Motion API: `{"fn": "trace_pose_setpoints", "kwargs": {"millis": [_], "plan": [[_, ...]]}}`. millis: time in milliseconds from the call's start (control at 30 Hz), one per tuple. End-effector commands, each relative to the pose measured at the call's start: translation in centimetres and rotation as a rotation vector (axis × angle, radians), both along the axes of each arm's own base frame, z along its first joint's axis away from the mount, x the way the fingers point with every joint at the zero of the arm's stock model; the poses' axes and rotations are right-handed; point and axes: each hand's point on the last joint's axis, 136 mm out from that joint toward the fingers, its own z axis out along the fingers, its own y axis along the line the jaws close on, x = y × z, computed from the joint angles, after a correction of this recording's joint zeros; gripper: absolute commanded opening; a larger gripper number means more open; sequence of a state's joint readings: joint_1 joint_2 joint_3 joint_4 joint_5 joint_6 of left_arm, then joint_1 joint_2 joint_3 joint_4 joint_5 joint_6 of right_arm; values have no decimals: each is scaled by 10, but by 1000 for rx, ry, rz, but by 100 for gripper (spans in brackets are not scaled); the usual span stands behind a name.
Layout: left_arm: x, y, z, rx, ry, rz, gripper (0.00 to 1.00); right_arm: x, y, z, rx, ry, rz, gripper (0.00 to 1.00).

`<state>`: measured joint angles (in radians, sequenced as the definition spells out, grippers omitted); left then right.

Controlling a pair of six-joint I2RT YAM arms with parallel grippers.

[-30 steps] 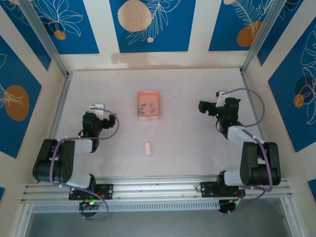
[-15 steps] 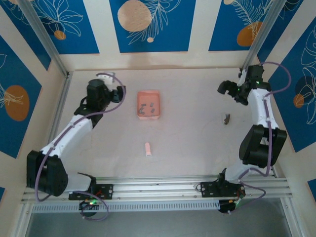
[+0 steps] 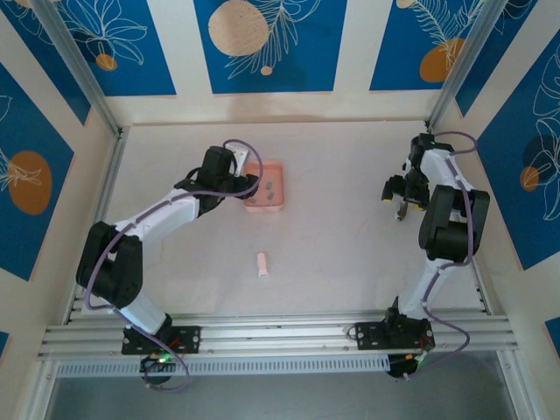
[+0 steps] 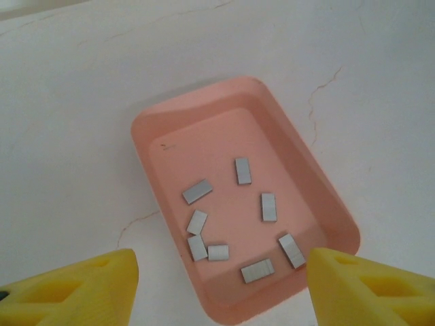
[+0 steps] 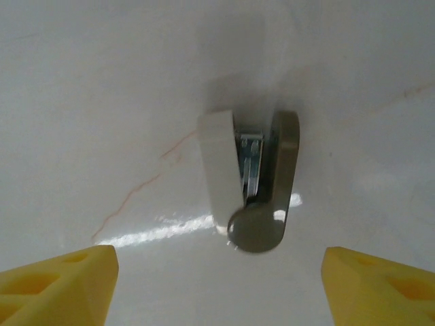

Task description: Load the staples into the stapler

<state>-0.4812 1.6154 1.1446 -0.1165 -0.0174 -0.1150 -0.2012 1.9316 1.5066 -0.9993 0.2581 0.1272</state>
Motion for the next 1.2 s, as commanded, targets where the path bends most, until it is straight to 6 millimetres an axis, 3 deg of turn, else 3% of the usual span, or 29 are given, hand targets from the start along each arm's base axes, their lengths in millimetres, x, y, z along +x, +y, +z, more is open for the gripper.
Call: {"fn": "trace_pose_setpoints", "kwargs": {"millis": [0,133,433,667,800,1167], "plan": [[4,-16,11,-35,-23,-26,66,1,-22,-1,-90,43,23,78],[2,-24,8,-44,-16,-37,66,8,-29,-9,-53,44,19,78],[4,-37,1,-45,-6,-57,66,20,-16,-25,55,37,23,77],[4,-40,-2,-43,4,-56,66,27,-14,-33,48,40,34,63],[2,-40,-4,-41,10,-57,66,29,-9,-38,68,48,42,62],[-2,-40,-2,-44,8,-48,66,28,-3,-40,99,49,38,37]]}}
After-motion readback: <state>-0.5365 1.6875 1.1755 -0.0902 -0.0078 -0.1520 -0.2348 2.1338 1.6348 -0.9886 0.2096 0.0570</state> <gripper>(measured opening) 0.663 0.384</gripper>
